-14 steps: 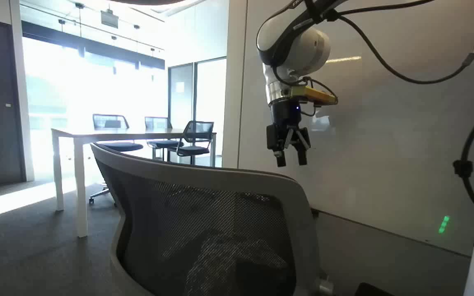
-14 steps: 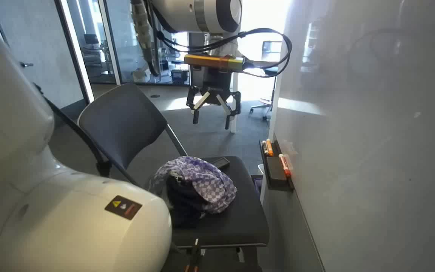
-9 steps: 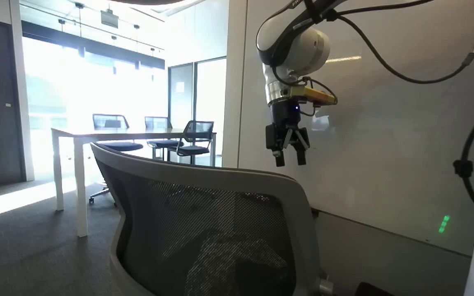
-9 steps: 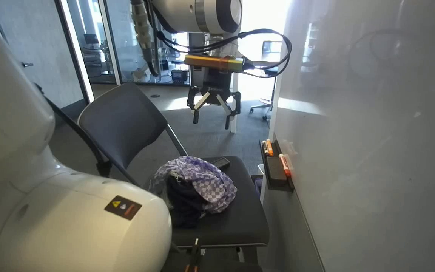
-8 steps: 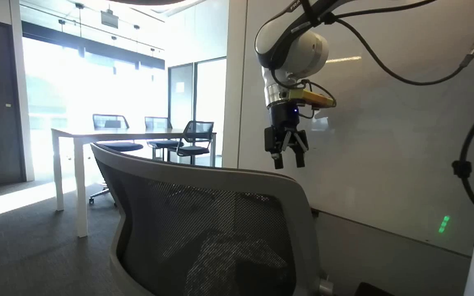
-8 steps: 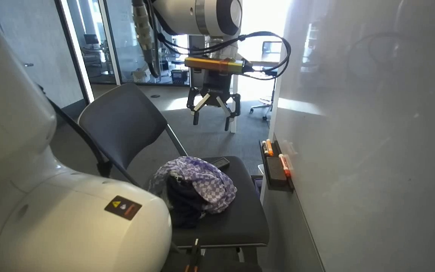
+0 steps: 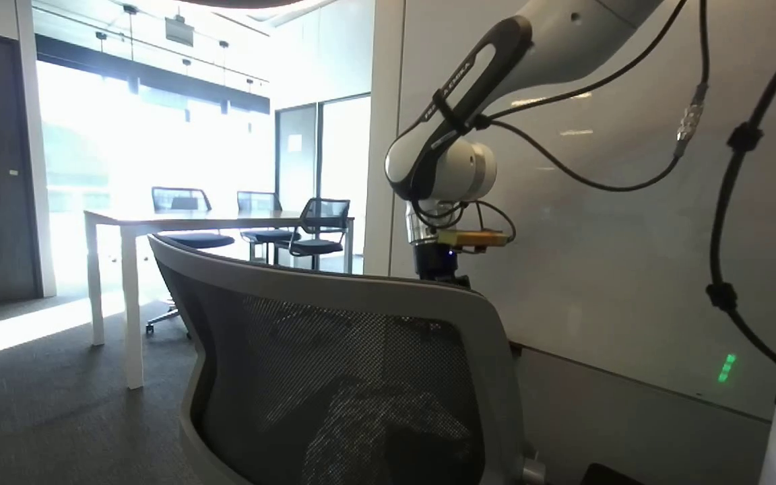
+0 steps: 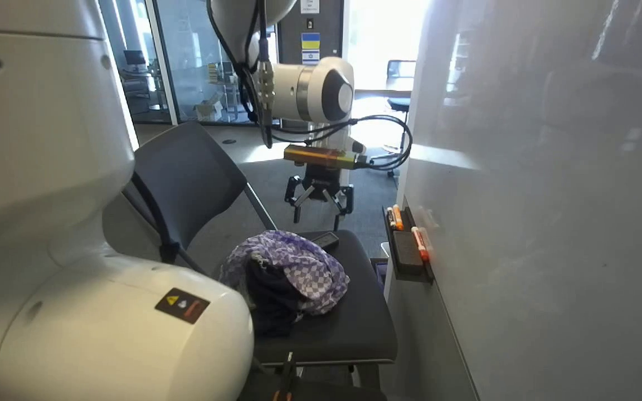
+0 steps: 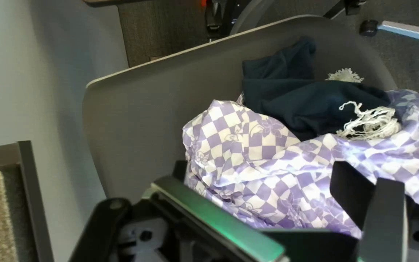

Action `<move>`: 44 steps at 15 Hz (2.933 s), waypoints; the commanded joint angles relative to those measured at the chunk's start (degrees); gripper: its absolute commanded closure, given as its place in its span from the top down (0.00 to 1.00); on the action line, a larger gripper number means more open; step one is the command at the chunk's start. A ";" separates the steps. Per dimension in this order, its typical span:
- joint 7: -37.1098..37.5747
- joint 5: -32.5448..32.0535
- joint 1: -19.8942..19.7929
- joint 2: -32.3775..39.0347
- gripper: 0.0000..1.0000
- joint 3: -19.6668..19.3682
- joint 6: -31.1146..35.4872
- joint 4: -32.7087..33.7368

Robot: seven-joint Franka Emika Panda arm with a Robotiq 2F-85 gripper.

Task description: Put the clothing on the chair's backrest

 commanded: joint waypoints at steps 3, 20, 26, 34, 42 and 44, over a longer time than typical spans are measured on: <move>-2.31 4.07 -0.45 9.11 1.00 2.08 11.39 1.08; -7.03 8.45 -4.58 23.67 0.49 6.92 24.89 2.64; -7.04 8.39 -4.81 22.70 0.12 7.55 23.88 2.26; 1.88 3.23 -0.37 12.81 0.15 4.92 20.14 -0.71; 10.32 -4.50 2.12 5.15 0.15 4.15 5.62 4.79; 7.74 -3.05 1.50 6.34 0.39 4.20 0.84 7.14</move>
